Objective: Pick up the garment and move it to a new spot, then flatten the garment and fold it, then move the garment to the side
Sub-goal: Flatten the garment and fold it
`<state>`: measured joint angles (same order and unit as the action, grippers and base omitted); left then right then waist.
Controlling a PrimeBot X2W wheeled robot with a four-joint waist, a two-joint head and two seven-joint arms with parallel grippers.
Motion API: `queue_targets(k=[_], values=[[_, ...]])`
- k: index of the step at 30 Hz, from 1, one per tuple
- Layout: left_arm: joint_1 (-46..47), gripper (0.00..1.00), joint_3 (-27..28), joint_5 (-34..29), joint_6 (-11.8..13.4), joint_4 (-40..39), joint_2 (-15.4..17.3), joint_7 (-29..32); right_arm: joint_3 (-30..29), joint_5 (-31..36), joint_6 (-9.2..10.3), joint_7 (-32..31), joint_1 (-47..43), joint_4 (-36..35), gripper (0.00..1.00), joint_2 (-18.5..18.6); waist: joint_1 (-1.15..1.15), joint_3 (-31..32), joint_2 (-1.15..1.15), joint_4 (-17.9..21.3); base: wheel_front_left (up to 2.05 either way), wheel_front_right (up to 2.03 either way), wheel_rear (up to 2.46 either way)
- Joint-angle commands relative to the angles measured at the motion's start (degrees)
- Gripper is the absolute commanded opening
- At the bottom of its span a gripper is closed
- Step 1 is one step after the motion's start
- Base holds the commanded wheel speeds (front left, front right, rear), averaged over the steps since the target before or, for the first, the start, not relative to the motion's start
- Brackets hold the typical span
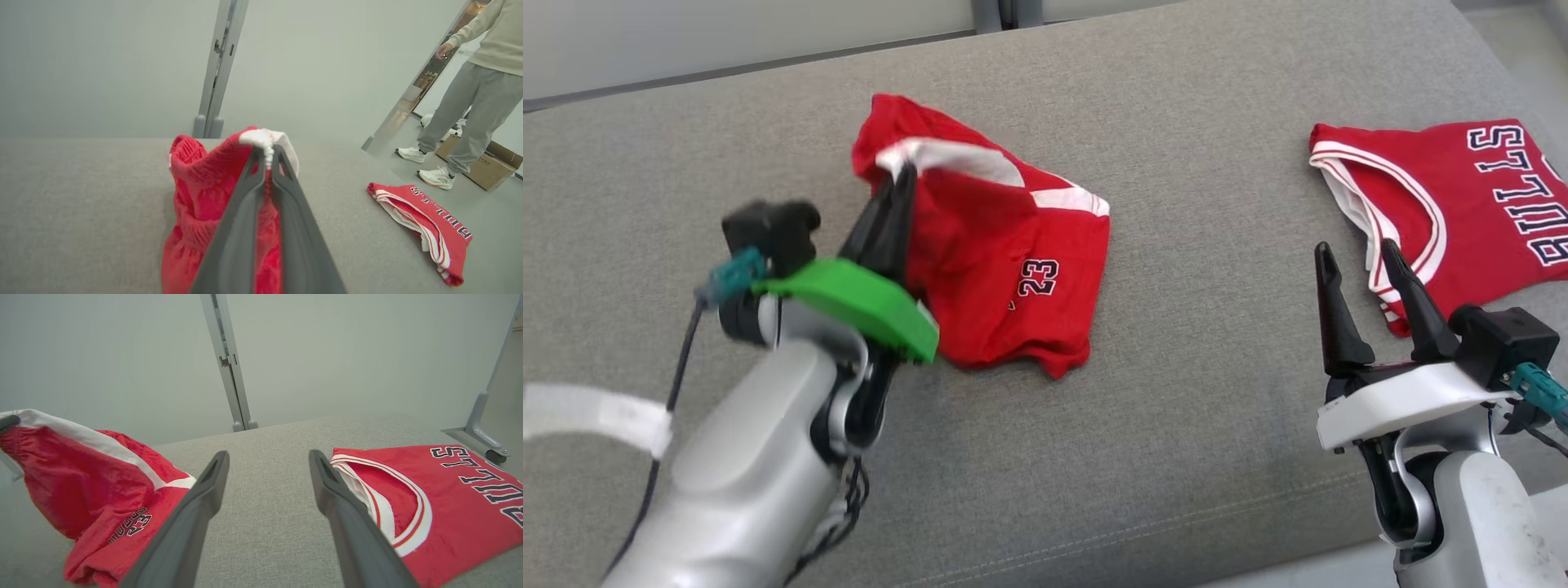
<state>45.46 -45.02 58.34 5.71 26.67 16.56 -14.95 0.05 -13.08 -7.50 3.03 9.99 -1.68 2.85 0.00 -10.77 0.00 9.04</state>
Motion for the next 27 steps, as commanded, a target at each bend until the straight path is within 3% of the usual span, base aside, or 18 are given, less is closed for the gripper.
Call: queue_targets(k=[1, 12, 20, 26, 27], values=[[-6.8, 0.0, 0.3, -0.3, 0.6, -2.9, 1.8, -0.2, -0.3, 0.2, 0.02, -0.3, -1.3, 0.2, 1.0, 0.1, 0.0, 0.3, 0.0, -1.7, 0.0, 0.0, 0.0], [-24.0, 0.0, -0.8, 2.8, 0.5, -6.8, 8.2, 1.2, 1.0, -0.1, 0.02, -1.4, -2.4, 2.1, 1.0, 0.1, 0.0, 1.5, 0.0, -4.9, 0.0, 0.0, 0.0], [-21.9, 0.0, 0.8, 3.4, -0.4, 1.1, 10.0, 1.4, 2.4, -0.4, 0.02, -2.9, -1.1, 4.9, 1.0, 0.1, 0.0, 1.7, 0.0, -5.5, 0.0, 0.0, 0.0], [-19.2, 0.0, 2.0, 4.5, -2.0, 7.8, 8.3, 1.1, 3.6, -0.5, 0.02, -3.8, -0.6, 6.9, 1.0, 0.1, 0.0, 1.4, 0.0, -4.8, 0.0, 0.0, 0.0], [-18.9, 0.08, 2.4, 4.6, -2.1, 8.4, 8.1, 0.9, 3.7, -0.6, 0.02, -3.7, -0.6, 7.0, 1.0, 0.1, 0.0, 1.4, 0.0, -4.8, 0.0, 0.0, 0.0]])
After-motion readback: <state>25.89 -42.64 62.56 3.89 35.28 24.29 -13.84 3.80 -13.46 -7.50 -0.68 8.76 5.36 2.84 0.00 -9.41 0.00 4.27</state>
